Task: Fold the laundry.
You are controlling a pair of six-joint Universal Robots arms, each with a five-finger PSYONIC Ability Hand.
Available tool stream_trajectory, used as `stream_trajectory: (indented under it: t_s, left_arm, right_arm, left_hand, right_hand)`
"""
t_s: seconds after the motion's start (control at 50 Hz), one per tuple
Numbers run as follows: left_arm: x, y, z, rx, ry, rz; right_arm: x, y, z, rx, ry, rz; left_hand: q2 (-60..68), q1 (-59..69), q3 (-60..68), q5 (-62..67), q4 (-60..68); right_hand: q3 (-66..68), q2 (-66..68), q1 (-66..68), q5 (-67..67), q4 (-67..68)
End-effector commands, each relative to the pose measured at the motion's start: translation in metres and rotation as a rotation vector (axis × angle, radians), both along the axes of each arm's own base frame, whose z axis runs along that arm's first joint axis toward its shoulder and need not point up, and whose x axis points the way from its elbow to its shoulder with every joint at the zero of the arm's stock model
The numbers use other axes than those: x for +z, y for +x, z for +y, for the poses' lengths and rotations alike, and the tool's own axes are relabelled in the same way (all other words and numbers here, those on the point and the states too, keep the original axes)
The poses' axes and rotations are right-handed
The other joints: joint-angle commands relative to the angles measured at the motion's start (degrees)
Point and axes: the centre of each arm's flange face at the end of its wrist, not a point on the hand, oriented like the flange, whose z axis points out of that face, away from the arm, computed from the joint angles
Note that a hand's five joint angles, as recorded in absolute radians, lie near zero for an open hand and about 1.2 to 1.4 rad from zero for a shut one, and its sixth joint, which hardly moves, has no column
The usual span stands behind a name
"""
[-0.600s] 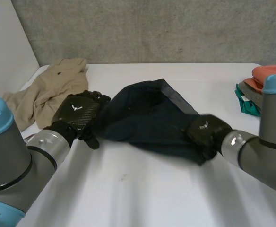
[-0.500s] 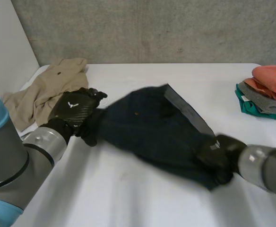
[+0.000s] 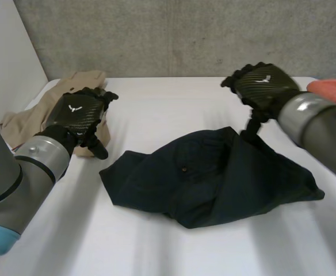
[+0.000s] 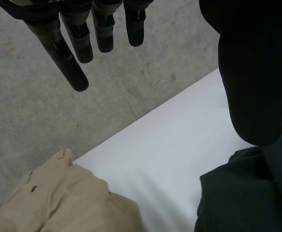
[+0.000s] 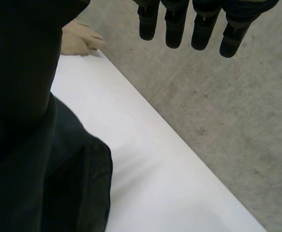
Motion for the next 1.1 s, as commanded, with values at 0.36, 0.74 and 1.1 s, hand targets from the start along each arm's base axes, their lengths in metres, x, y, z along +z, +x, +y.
stream_trajectory:
  t_s: [0.36, 0.74, 1.1]
  left_arm:
    - [0.002, 0.014, -0.018, 0.030, 0.021, 0.005]
    - [0.018, 0.009, -0.017, 0.013, 0.025, 0.004]
    - [0.009, -0.005, -0.026, -0.032, 0.054, -0.011]
  right_arm:
    - [0.016, 0.010, 0.021, -0.010, 0.125, 0.194]
    - [0.035, 0.018, 0.014, 0.006, -0.021, 0.089]
    - [-0.107, 0.073, -0.042, -0.037, 0.159, -0.019]
  left_hand:
    - [-1.7, -1.1, -1.9, -2.7, -13.3]
    - [-1.7, -1.1, -1.9, -2.7, -13.3]
    - [-1.7, -1.1, -1.9, -2.7, -13.3]
  right_hand:
    - [-2.0, -2.1, -3.0, -2.7, -1.7]
    - [-2.0, -2.1, -3.0, -2.7, -1.7]
    - [16.3, 16.2, 15.3, 15.6, 16.6]
